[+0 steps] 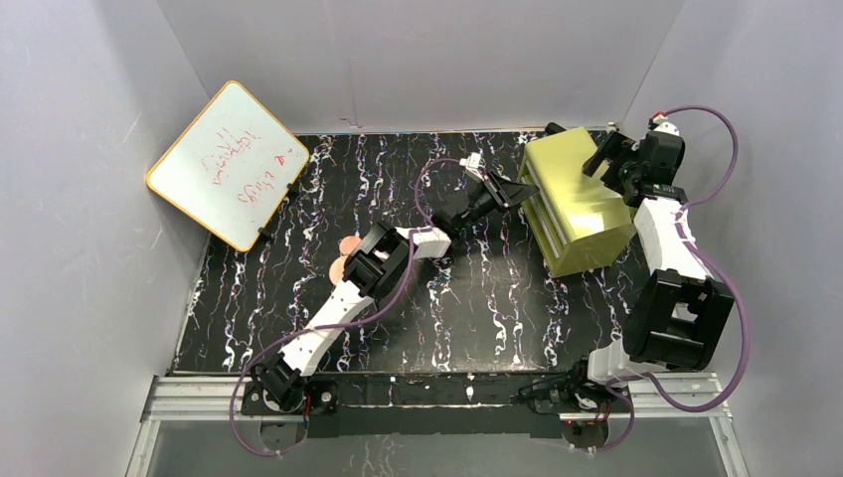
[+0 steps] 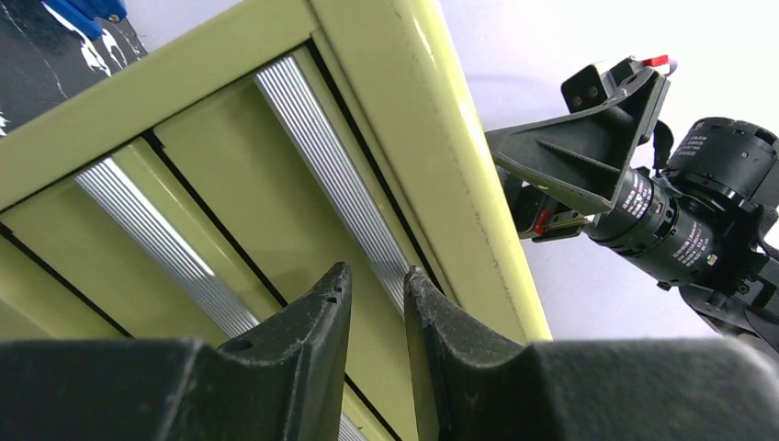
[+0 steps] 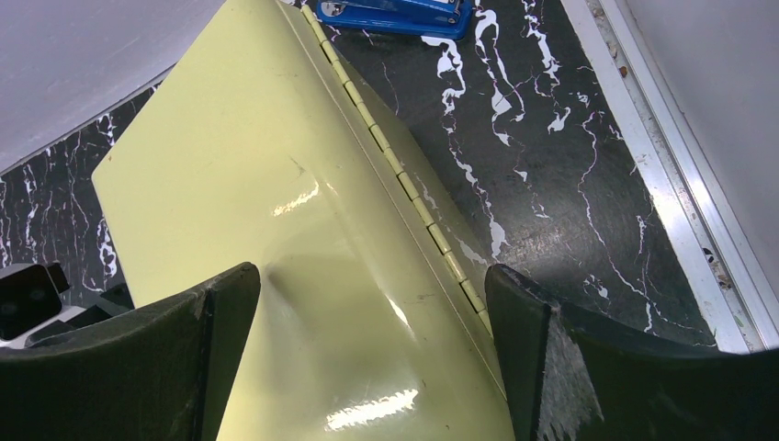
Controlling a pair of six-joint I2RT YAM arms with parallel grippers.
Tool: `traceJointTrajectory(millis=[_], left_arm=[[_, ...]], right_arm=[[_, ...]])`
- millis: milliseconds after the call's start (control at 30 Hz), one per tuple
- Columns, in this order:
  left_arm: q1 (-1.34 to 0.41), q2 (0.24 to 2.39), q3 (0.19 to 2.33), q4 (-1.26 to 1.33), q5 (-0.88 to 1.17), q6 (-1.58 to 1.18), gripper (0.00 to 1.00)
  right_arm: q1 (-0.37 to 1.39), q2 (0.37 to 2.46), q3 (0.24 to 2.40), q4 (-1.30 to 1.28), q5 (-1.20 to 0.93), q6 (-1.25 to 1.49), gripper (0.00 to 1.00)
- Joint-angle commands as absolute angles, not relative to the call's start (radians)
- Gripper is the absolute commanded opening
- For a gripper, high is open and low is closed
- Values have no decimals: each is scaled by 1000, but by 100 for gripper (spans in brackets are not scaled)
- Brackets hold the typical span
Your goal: Organize the makeup
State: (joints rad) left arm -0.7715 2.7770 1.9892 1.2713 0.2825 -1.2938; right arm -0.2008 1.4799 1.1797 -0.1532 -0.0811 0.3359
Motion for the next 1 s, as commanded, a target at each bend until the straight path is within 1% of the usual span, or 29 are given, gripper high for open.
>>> traceJointTrajectory(millis=[0, 300, 467, 867, 900, 967], left_arm=[[-782, 2754, 2009, 1299, 279, -1278, 26], [-784, 2779, 2070, 1287, 273, -1283, 26], [-785, 2792, 2111, 1268, 282, -1283, 30], [-806, 2841, 2198, 1226, 272, -1284, 30], [-806, 2842, 2203, 1225, 269, -1284, 29], [-806, 2841, 2206, 1223, 265, -1283, 24]], right_arm=[[-198, 1489, 1177, -131, -109, 331, 100], [-198, 1491, 1173, -130, -111, 331, 100], [-198, 1493, 1173, -130, -112, 332, 100], [-198, 1490, 1169, -129, -112, 331, 100], [-198, 1489, 1169, -129, -112, 331, 100], [-198, 1489, 1169, -129, -112, 331, 100]])
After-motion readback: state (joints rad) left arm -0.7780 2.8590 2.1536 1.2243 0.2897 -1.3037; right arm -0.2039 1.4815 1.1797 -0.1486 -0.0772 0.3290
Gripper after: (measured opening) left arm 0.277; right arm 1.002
